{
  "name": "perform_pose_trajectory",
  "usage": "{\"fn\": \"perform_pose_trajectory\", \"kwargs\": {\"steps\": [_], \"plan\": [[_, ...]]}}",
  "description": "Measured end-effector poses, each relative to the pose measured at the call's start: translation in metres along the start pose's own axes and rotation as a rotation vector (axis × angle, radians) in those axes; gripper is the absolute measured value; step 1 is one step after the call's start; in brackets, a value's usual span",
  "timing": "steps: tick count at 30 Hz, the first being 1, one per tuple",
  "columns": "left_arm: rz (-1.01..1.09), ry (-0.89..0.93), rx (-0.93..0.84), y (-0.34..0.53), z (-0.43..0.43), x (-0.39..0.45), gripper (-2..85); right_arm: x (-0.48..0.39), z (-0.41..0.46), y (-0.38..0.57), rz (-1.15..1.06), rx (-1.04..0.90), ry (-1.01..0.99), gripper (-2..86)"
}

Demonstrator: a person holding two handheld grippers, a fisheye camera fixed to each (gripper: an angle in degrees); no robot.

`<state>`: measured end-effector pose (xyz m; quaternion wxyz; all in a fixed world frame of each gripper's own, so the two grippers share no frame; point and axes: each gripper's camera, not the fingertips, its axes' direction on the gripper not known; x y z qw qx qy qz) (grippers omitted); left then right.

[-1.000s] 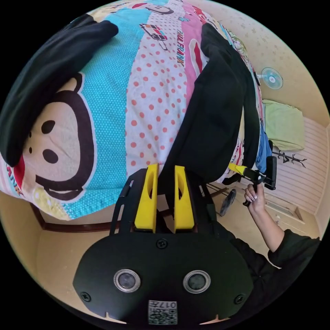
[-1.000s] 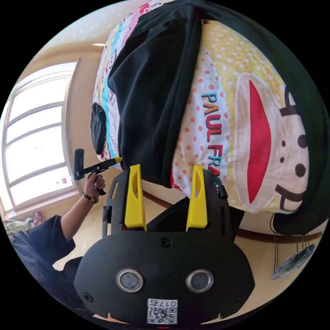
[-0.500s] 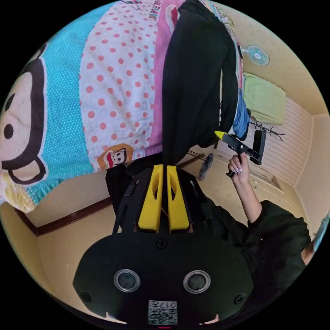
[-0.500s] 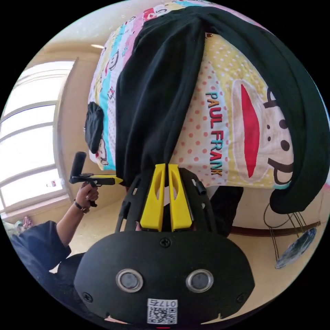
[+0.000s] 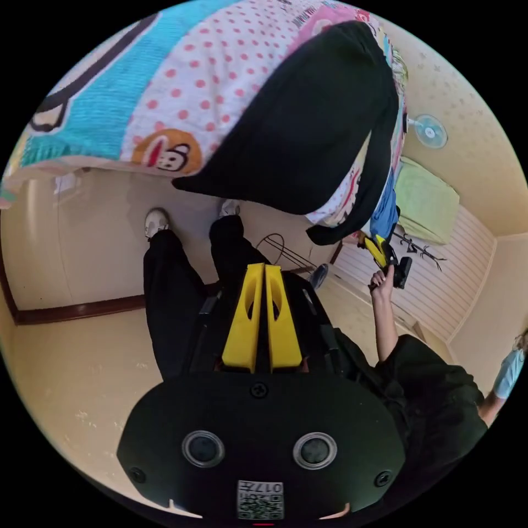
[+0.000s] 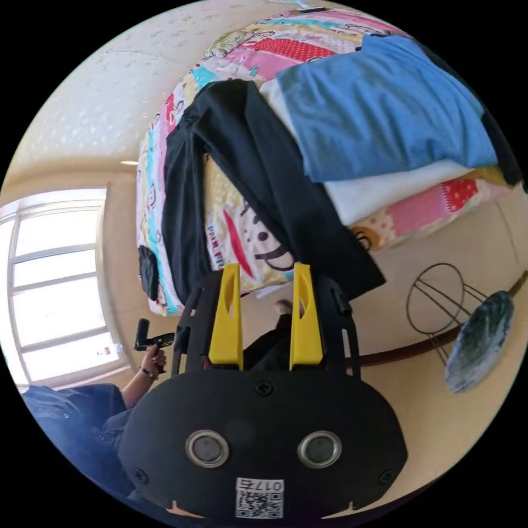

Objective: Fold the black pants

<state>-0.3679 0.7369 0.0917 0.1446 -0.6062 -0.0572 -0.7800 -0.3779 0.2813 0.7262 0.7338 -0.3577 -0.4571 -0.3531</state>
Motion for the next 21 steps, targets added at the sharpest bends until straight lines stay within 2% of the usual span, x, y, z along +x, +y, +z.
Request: {"fn": "perform_pose_trajectory", "kwargs": {"steps": [4, 8, 11, 13, 15, 19, 21], "plan": [[0.060, -0.007, -0.038, -0.014, 0.022, 0.036, -1.0, 0.009, 0.007, -0.037, -0.111, -0.136, 0.237, 15.1], [0.081, 0.044, -0.008, -0.030, 0.026, 0.063, -1.0, 0.026, 0.012, -0.054, -0.078, -0.196, 0.321, 18.9], [0.078, 0.057, 0.027, -0.036, 0.020, 0.074, -1.0, 0.039, 0.017, -0.063, -0.086, -0.269, 0.196, 16.4], [0.074, 0.079, 0.046, -0.038, 0.016, 0.078, -0.9, 0.046, 0.012, -0.067, -0.090, -0.305, 0.131, 8.5], [0.080, 0.117, 0.085, -0.039, 0.008, 0.085, -0.8, 0.047, -0.004, -0.065, -0.106, -0.313, 0.088, 5.3], [0.154, 0.033, 0.159, -0.038, -0.004, 0.124, 0.2, 0.030, -0.059, -0.057, -0.211, -0.329, -0.175, 3.8], [0.241, 0.112, 0.122, -0.045, 0.001, 0.158, 4.9, 0.018, -0.084, -0.058, -0.240, -0.321, -0.298, 3.6]]}}
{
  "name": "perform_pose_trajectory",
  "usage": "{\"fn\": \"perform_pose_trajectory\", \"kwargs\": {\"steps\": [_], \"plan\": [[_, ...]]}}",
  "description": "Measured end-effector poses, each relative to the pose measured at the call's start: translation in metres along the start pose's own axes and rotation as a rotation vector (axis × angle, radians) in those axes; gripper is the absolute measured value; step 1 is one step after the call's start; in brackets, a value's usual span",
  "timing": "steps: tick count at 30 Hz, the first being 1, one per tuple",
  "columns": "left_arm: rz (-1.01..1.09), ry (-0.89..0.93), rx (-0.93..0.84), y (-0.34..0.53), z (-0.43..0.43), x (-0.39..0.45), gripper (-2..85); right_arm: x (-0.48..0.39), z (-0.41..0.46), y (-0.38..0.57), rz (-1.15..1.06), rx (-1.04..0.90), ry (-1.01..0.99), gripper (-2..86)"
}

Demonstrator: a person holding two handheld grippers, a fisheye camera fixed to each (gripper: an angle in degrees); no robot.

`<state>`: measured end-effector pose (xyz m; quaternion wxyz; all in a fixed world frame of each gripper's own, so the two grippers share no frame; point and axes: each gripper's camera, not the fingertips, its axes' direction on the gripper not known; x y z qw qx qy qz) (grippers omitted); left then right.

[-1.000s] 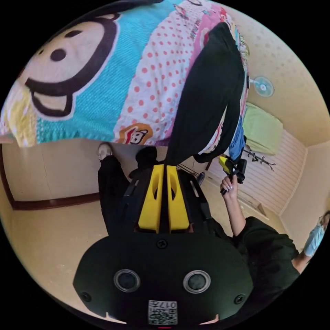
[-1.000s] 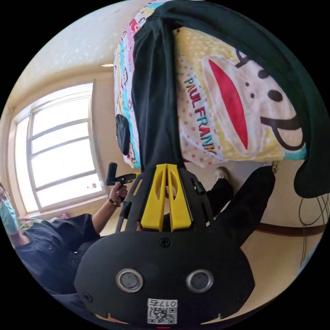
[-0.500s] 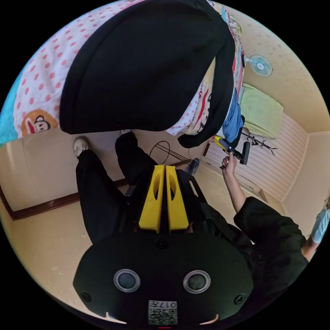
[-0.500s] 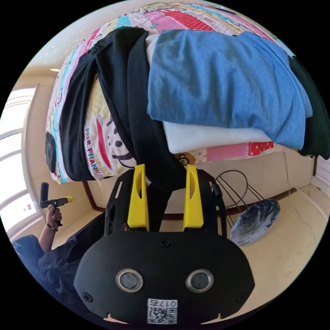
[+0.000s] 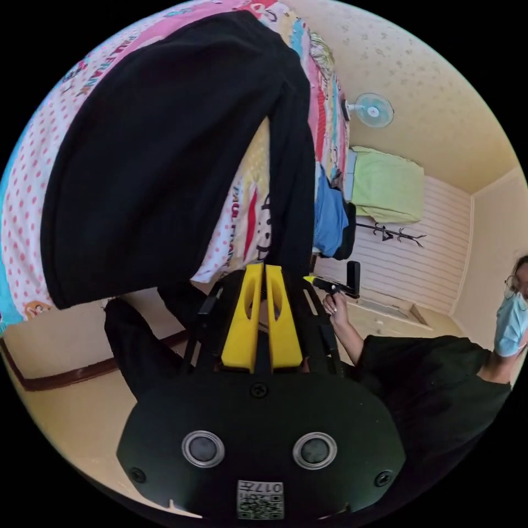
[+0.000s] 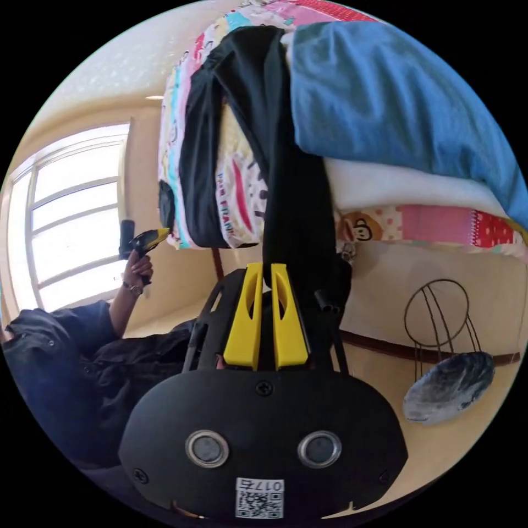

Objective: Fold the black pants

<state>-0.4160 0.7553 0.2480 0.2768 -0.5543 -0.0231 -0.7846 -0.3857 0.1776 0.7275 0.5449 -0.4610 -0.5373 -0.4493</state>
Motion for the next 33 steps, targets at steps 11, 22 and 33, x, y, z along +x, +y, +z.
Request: {"fn": "perform_pose_trajectory", "kwargs": {"steps": [11, 22, 33], "plan": [[0.131, -0.187, -0.259, -0.051, 0.085, 0.113, 19.2, -0.099, -0.018, -0.065, -0.330, -0.257, -0.293, 3.2], [0.000, -0.087, -0.225, -0.042, 0.051, 0.103, 2.0, -0.115, -0.065, -0.143, -0.241, -0.429, -0.166, 6.0], [-0.081, 0.171, -0.028, -0.025, -0.018, 0.094, 0.7, -0.091, -0.156, -0.424, -0.033, 0.147, 0.036, 13.0]]}}
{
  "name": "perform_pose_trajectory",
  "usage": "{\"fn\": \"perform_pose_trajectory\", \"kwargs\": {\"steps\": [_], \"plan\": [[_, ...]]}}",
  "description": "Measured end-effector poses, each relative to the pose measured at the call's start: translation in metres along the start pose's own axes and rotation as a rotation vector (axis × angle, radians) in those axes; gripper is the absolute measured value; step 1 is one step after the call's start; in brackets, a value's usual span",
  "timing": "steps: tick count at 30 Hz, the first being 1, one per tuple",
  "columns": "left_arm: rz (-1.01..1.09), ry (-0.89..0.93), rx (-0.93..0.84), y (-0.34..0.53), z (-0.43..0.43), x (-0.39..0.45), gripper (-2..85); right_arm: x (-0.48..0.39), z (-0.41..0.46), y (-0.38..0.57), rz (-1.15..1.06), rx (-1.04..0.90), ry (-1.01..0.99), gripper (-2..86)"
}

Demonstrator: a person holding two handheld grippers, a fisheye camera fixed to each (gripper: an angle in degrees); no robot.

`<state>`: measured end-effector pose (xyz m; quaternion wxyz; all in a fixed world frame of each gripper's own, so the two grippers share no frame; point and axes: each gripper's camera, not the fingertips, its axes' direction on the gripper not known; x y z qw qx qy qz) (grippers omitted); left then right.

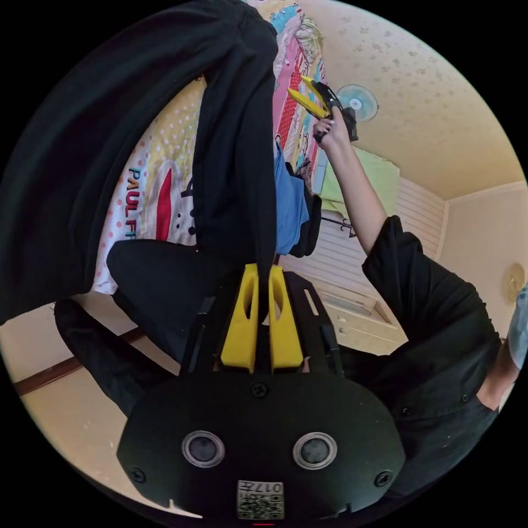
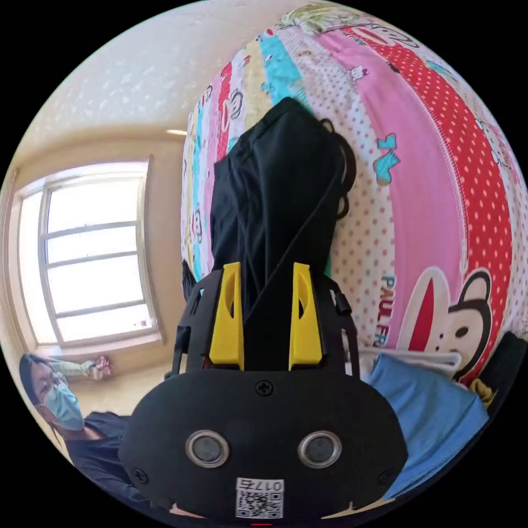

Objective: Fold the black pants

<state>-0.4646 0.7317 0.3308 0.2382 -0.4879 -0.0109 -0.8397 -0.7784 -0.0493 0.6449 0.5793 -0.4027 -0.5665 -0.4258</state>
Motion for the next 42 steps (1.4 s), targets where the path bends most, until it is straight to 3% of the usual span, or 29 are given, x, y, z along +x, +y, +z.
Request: {"fn": "perform_pose_trajectory", "kwargs": {"steps": [6, 11, 15, 20, 24, 29, 31, 34, 42], "plan": [[-0.051, 0.188, 0.062, 0.008, -0.035, -0.018, 0.5, 0.035, 0.037, -0.068, 0.183, 0.131, 0.079, 12.1], [-0.098, 0.373, 0.121, 0.015, -0.064, -0.037, 0.4, 0.022, 0.059, -0.073, 0.130, 0.197, -0.003, 5.9], [-0.116, 0.506, 0.170, 0.023, -0.097, -0.045, 0.4, -0.044, 0.066, -0.081, 0.024, 0.179, 0.260, 3.7], [-0.117, 0.660, 0.248, 0.049, -0.147, -0.059, 0.2, -0.151, 0.089, -0.070, -0.203, 0.249, 0.204, 3.1], [-0.145, 0.788, 0.381, 0.085, -0.203, -0.097, 0.3, -0.220, 0.164, -0.072, -0.339, 0.184, 0.103, 2.8], [-0.268, 0.661, 0.467, 0.112, -0.262, -0.158, 1.1, -0.220, 0.275, -0.067, -0.308, 0.071, -0.040, 2.3], [-0.299, 0.561, 0.442, 0.112, -0.278, -0.174, 1.9, -0.204, 0.301, -0.044, -0.323, 0.050, -0.233, 1.7], [-0.290, 0.526, 0.365, 0.104, -0.283, -0.184, 4.2, -0.177, 0.311, -0.001, -0.293, -0.028, -0.345, 1.4], [-0.263, 0.363, 0.315, 0.101, -0.282, -0.171, 10.9, -0.103, 0.299, 0.155, -0.268, -0.262, -0.008, 5.7]]}}
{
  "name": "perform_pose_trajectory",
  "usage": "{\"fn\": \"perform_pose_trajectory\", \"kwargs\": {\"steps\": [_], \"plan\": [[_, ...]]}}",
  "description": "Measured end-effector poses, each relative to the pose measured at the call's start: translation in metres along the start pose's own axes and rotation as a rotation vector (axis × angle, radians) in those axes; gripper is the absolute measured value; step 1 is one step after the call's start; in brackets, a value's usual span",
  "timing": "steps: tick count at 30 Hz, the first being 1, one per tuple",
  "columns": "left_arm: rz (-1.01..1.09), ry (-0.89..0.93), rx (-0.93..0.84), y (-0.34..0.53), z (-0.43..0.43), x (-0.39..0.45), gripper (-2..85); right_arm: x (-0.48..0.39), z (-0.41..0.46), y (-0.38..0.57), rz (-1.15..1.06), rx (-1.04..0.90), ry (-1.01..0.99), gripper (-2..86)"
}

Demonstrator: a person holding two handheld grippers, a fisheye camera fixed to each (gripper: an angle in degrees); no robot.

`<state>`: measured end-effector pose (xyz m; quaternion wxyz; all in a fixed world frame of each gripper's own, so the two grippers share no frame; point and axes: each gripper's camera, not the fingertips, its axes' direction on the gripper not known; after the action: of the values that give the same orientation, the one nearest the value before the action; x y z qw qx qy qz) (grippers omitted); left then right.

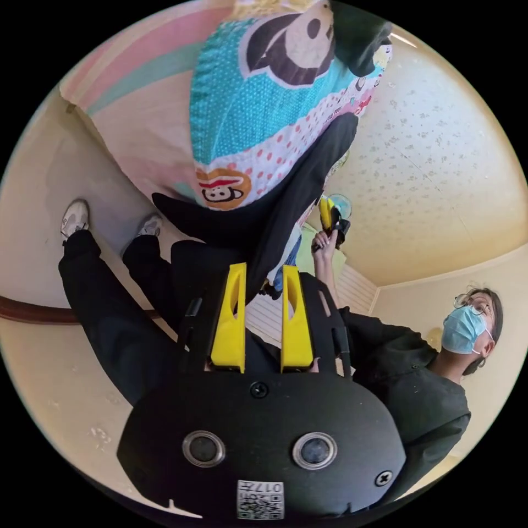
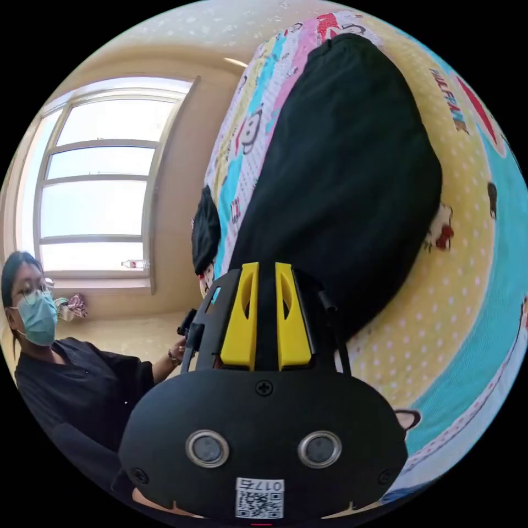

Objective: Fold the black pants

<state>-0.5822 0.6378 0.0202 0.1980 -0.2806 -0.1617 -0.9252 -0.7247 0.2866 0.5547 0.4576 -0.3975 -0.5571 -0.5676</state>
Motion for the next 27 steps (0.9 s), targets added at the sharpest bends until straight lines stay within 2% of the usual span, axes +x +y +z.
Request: {"fn": "perform_pose_trajectory", "kwargs": {"steps": [3, 7, 9, 12, 16, 18, 25, 27], "plan": [[0.039, 0.022, 0.011, -0.004, 0.002, 0.005, 10.3, 0.015, 0.032, 0.055, 0.060, -0.033, 0.027, 5.5], [0.138, -0.008, 0.006, -0.007, 0.005, 0.023, 6.5, 0.016, 0.063, 0.104, 0.100, 0.099, 0.126, 5.1], [0.189, -0.107, -0.045, -0.010, 0.019, 0.035, 7.5, 0.018, 0.074, 0.118, 0.131, 0.171, 0.130, 6.4], [0.242, -0.307, -0.091, -0.016, 0.048, 0.048, 10.3, 0.027, 0.093, 0.134, 0.187, 0.249, 0.022, 8.6], [0.311, -0.420, -0.045, -0.020, 0.076, 0.061, 12.1, 0.039, 0.111, 0.152, 0.281, 0.342, -0.072, 9.3], [0.354, -0.476, -0.025, -0.022, 0.095, 0.068, 12.5, 0.042, 0.115, 0.156, 0.290, 0.339, -0.097, 9.3], [0.409, -0.629, 0.025, -0.012, 0.138, 0.075, 12.9, 0.033, 0.130, 0.169, 0.223, 0.242, 0.128, 11.5], [0.378, -0.668, 0.034, -0.012, 0.149, 0.066, 11.9, 0.032, 0.136, 0.168, 0.192, 0.219, 0.127, 11.7]]}}
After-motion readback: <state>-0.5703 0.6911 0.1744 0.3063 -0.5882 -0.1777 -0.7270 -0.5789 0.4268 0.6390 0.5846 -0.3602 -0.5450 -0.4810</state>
